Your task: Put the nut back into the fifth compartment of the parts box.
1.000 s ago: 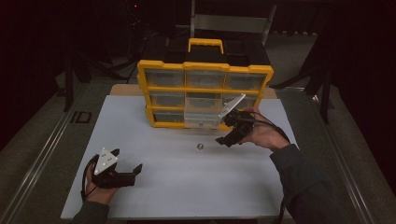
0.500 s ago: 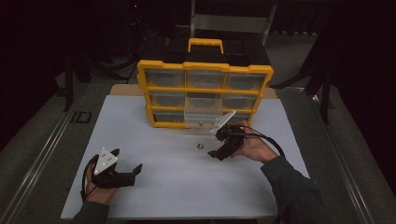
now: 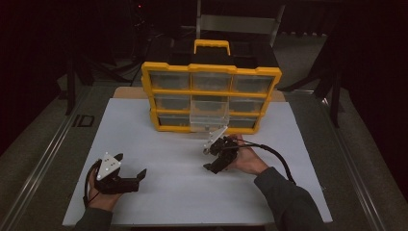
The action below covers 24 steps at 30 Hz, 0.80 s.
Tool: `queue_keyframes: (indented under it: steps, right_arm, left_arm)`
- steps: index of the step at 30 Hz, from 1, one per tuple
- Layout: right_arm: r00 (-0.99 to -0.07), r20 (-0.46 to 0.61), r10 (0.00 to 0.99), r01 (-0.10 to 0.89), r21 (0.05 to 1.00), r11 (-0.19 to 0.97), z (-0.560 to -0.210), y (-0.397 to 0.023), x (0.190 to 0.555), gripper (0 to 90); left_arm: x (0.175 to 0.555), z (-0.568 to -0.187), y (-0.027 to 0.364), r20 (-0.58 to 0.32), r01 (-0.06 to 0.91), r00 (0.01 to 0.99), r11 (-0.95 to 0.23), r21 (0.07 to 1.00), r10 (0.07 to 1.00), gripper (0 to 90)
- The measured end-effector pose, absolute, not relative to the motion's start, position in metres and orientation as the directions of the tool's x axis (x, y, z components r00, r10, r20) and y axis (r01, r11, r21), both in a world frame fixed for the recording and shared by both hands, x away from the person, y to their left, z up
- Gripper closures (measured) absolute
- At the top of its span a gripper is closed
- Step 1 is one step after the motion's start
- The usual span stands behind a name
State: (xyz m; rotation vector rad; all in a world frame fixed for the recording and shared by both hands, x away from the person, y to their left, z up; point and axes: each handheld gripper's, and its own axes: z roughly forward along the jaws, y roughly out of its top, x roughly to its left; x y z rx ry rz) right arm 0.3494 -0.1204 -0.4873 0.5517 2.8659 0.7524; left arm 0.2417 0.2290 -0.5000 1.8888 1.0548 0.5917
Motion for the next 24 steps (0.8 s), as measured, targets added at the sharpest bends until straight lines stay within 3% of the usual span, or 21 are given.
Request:
queue_keyframes:
  steps: [16, 20, 24]
  right_arm:
    - [-0.919, -0.055, 0.390, 0.332, 0.422, 0.843, -0.522, -0.100, 0.373, 17.2]
    - [-0.926, -0.034, 0.377, 0.326, 0.433, 0.840, -0.522, -0.099, 0.373, 22.5]
    - [-0.948, -0.029, 0.316, 0.271, 0.445, 0.854, -0.520, -0.096, 0.370, 34.6]
  left_arm:
    - [0.241, -0.500, 0.229, -0.007, 0.435, 0.529, -0.264, 0.861, 0.848, 0.6]
    - [0.242, -0.500, 0.229, -0.007, 0.436, 0.529, -0.265, 0.860, 0.848, 0.6]
    - [0.242, -0.500, 0.229, -0.008, 0.436, 0.529, -0.264, 0.860, 0.848, 0.6]
